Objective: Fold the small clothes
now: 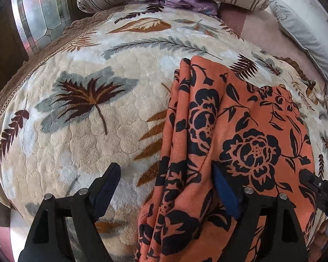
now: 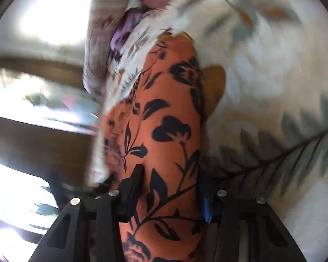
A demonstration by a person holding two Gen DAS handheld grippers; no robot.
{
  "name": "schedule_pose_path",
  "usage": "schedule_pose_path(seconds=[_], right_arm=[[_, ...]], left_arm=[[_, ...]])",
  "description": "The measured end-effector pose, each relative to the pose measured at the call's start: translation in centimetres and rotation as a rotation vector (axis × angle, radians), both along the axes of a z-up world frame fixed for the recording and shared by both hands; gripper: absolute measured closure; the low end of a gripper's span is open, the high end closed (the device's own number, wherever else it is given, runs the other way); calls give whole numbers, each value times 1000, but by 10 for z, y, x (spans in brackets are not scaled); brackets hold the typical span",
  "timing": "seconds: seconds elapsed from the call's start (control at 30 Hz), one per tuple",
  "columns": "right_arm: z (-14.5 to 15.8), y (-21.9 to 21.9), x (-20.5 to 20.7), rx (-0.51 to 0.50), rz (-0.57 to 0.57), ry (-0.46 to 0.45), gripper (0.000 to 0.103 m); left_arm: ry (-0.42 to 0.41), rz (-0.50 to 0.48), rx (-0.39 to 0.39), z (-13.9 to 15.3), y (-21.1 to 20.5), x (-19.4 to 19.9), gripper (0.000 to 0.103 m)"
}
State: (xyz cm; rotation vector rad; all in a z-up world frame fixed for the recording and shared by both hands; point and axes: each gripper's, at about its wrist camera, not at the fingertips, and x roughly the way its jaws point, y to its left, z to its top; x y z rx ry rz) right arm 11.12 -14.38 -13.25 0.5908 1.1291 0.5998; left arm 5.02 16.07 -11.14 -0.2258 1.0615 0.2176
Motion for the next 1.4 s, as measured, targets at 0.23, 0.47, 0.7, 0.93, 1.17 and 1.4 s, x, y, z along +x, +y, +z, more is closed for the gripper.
schedule_pose_path(seconds=[0.23,0.47,0.7,0.93,1.17,1.4], right_arm=[[18,29,-20,-290,8,-152,53],[11,-20,18,104,-167,1,29],[36,38,34,-236,-52,-97,67],[44,3,-11,-152,-147,-110,29],[6,-3,-72,-22,-42,-5,60],[25,18,-83,-213,16,-125,55]], left_arm=[[-21,-1,-23,-2,4,-3,11],[-31,-7,-42,-3,6,-3,11],[-37,-9,-43,-2,8,-2,10],[-133,-32,-46,44,5,-54,13],[-8,-16,-8,-3,3,-65,10],[-52,-2,-50,20,9,-77,10]])
